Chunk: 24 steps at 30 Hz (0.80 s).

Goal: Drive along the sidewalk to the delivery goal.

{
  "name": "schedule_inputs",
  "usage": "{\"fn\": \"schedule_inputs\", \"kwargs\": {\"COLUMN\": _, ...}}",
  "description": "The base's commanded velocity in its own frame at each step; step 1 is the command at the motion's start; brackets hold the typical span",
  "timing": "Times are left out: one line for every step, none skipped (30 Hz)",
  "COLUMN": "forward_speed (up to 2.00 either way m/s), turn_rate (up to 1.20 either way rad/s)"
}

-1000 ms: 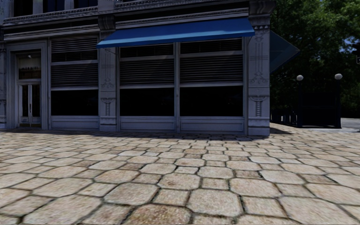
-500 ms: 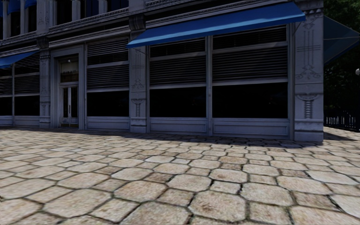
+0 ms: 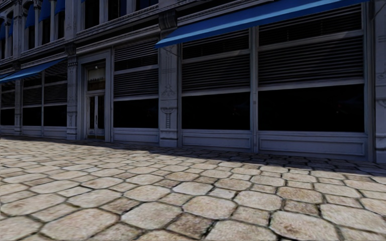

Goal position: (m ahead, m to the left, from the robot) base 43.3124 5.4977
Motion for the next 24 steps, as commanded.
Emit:
{"fn": "schedule_inputs", "kwargs": {"forward_speed": 1.53, "turn_rate": 0.48}}
{"fn": "schedule_inputs", "kwargs": {"forward_speed": 1.53, "turn_rate": 0.48}}
{"fn": "schedule_inputs", "kwargs": {"forward_speed": 1.53, "turn_rate": 0.48}}
{"fn": "schedule_inputs", "kwargs": {"forward_speed": 1.53, "turn_rate": 0.48}}
{"fn": "schedule_inputs", "kwargs": {"forward_speed": 1.53, "turn_rate": 0.48}}
{"fn": "schedule_inputs", "kwargs": {"forward_speed": 1.54, "turn_rate": 0.48}}
{"fn": "schedule_inputs", "kwargs": {"forward_speed": 1.54, "turn_rate": 0.48}}
{"fn": "schedule_inputs", "kwargs": {"forward_speed": 1.54, "turn_rate": 0.48}}
{"fn": "schedule_inputs", "kwargs": {"forward_speed": 1.54, "turn_rate": 0.48}}
{"fn": "schedule_inputs", "kwargs": {"forward_speed": 1.54, "turn_rate": 0.48}}
{"fn": "schedule_inputs", "kwargs": {"forward_speed": 1.54, "turn_rate": 0.48}}
{"fn": "schedule_inputs", "kwargs": {"forward_speed": 1.54, "turn_rate": 0.48}}
{"fn": "schedule_inputs", "kwargs": {"forward_speed": 1.54, "turn_rate": 0.48}}
{"fn": "schedule_inputs", "kwargs": {"forward_speed": 1.54, "turn_rate": 0.50}}
{"fn": "schedule_inputs", "kwargs": {"forward_speed": 1.54, "turn_rate": 0.55}}
{"fn": "schedule_inputs", "kwargs": {"forward_speed": 1.54, "turn_rate": 0.55}}
{"fn": "schedule_inputs", "kwargs": {"forward_speed": 1.54, "turn_rate": 0.56}}
{"fn": "schedule_inputs", "kwargs": {"forward_speed": 1.54, "turn_rate": 0.57}}
{"fn": "schedule_inputs", "kwargs": {"forward_speed": 1.54, "turn_rate": 0.57}}
{"fn": "schedule_inputs", "kwargs": {"forward_speed": 1.54, "turn_rate": 0.57}}
{"fn": "schedule_inputs", "kwargs": {"forward_speed": 1.54, "turn_rate": 0.57}}
{"fn": "schedule_inputs", "kwargs": {"forward_speed": 1.54, "turn_rate": 0.57}}
{"fn": "schedule_inputs", "kwargs": {"forward_speed": 1.54, "turn_rate": 0.57}}
{"fn": "schedule_inputs", "kwargs": {"forward_speed": 1.54, "turn_rate": 0.57}}
